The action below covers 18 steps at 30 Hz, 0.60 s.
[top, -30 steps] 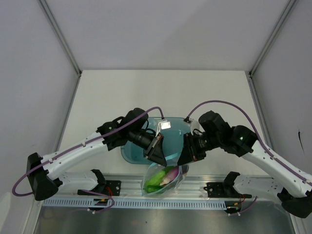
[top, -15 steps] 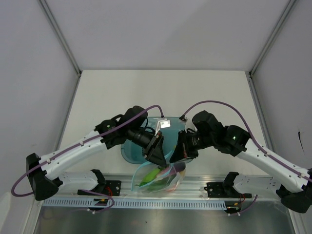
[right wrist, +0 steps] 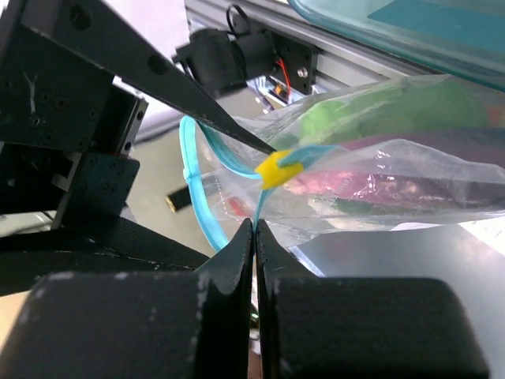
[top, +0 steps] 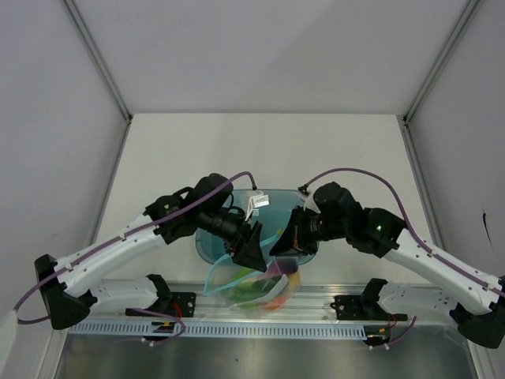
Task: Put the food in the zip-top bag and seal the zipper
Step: Adjust the zipper food storage bag at the center of the board.
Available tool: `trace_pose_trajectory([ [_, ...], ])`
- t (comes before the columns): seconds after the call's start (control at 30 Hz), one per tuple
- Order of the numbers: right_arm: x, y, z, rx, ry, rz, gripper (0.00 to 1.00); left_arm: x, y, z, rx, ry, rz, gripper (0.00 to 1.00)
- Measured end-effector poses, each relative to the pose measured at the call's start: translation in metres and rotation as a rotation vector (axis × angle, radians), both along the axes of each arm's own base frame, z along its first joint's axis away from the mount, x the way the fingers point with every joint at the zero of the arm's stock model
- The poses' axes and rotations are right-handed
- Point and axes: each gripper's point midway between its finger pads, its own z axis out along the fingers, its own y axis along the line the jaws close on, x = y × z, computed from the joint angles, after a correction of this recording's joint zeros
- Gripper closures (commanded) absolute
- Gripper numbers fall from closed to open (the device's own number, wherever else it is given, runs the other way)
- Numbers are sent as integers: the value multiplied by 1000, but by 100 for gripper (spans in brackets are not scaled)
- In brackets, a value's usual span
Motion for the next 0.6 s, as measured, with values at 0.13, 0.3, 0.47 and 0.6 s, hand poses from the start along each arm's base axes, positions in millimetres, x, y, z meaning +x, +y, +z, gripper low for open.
trace_pose_trajectory([
  [0.13,5,2,1,19,33,-62,100,4,4,-1,13,-31,33,21],
  [0.3,12,7,6,40,65,-121,97,6,5,-3,29,-66,59,22],
  [0.47,17,9,7,55,82,-164,93,2,5,-12,55,-72,54,29],
  [0.6,18,11,6,66,92,-178,87,1,6,-19,73,-65,62,56],
])
